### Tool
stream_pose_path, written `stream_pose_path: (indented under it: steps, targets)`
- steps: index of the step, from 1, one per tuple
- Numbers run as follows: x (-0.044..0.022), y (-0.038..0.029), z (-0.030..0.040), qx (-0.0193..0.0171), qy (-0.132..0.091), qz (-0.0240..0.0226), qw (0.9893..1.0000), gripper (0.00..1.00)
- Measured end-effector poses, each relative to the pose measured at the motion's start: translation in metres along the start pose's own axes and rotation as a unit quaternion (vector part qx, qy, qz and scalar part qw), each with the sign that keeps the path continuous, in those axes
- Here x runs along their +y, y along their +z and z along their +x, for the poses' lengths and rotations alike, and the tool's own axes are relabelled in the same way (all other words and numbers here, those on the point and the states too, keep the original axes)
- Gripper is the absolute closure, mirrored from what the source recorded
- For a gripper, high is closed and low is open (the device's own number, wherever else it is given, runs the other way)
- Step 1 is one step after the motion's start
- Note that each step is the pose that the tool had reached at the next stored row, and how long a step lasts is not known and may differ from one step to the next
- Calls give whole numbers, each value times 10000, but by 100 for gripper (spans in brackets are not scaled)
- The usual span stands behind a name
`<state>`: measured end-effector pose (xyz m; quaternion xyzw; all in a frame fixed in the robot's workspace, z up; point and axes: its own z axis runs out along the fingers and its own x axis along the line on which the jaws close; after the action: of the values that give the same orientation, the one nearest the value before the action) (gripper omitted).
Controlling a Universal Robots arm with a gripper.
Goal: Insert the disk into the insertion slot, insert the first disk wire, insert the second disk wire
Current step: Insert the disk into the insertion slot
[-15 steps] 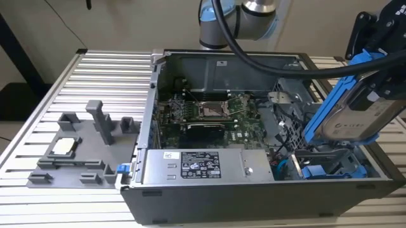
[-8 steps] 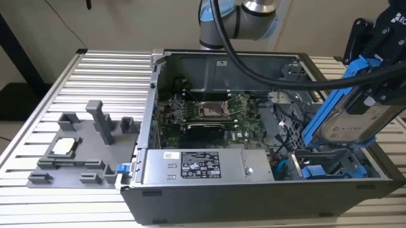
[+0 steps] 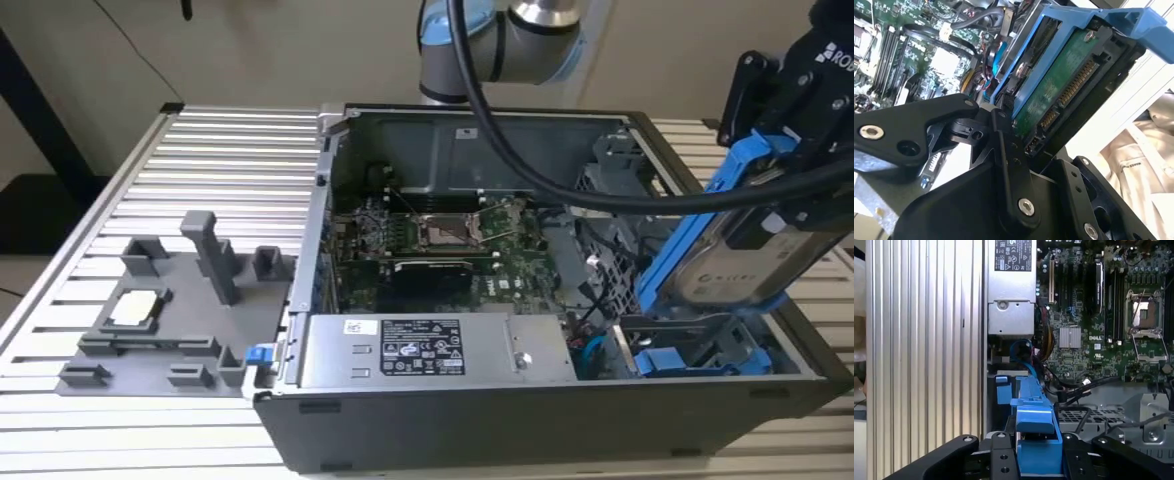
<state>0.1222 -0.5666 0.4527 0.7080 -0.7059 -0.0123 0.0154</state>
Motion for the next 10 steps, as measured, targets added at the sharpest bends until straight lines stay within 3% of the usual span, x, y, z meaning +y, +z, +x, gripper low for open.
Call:
stream_pose_path:
  steps: [10]
  targets:
    - [-36, 116, 26, 3, -14, 0, 10000, 67]
